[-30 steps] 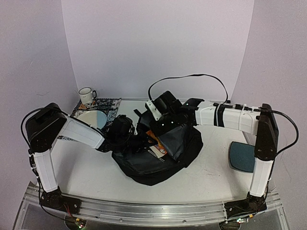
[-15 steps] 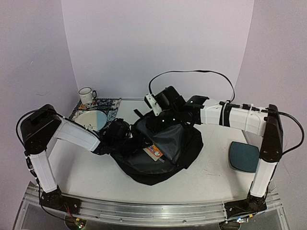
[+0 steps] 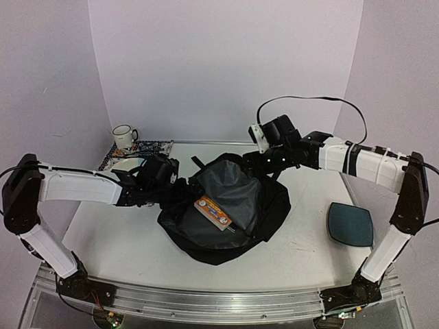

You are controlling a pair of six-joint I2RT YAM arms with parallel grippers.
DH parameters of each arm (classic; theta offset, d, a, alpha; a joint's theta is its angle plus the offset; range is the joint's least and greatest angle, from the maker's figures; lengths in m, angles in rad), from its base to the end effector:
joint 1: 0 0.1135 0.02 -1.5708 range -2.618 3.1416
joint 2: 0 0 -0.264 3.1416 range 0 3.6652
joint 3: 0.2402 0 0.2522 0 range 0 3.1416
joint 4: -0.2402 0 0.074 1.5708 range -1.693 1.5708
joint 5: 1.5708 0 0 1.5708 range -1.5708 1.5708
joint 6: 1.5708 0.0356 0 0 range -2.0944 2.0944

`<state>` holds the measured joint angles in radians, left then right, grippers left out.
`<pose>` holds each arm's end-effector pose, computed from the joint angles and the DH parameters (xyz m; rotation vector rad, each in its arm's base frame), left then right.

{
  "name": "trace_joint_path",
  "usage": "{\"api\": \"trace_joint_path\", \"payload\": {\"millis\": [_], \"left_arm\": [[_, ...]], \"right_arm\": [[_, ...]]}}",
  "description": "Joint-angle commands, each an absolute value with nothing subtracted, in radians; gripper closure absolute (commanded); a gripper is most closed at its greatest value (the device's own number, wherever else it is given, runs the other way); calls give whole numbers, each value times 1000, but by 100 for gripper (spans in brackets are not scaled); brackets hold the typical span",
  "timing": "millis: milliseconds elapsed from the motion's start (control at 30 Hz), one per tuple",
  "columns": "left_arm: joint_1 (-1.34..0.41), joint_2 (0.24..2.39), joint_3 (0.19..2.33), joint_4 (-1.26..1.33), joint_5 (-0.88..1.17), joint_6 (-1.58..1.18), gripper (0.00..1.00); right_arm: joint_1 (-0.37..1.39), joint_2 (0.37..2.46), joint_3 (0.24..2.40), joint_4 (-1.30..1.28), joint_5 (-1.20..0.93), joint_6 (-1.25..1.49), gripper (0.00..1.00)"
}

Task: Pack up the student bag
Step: Place the book in the largest pocket of the bag, then pick up the largest pocket of the bag from the student bag.

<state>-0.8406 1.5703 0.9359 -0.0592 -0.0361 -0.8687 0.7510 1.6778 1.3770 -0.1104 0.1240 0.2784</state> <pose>0.2257 -0.2502 0.2106 -0.0543 2.4131 -0.8254 0.2955 0.2698 0.3170 -0.3926 1.9811 0.5415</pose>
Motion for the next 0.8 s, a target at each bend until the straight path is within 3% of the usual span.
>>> {"api": "trace_joint_path", "payload": {"millis": [0, 200, 467, 533, 767], "left_arm": [[-818, 1448, 984, -237, -154, -765, 1], [-719, 1331, 952, -340, -159, -722, 0], [-655, 1168, 915, -423, -226, -681, 0], [-653, 1159, 921, -436, -224, -665, 0], [-652, 1127, 908, -453, -237, -676, 1]], "right_arm": [[708, 1635, 1310, -99, 64, 314, 23], [689, 1677, 1271, -70, -9, 330, 28], [742, 1677, 1242, -27, -149, 355, 87], [783, 1668, 1250, -26, -147, 356, 98], [937, 1665, 1270, -26, -116, 344, 100]]}}
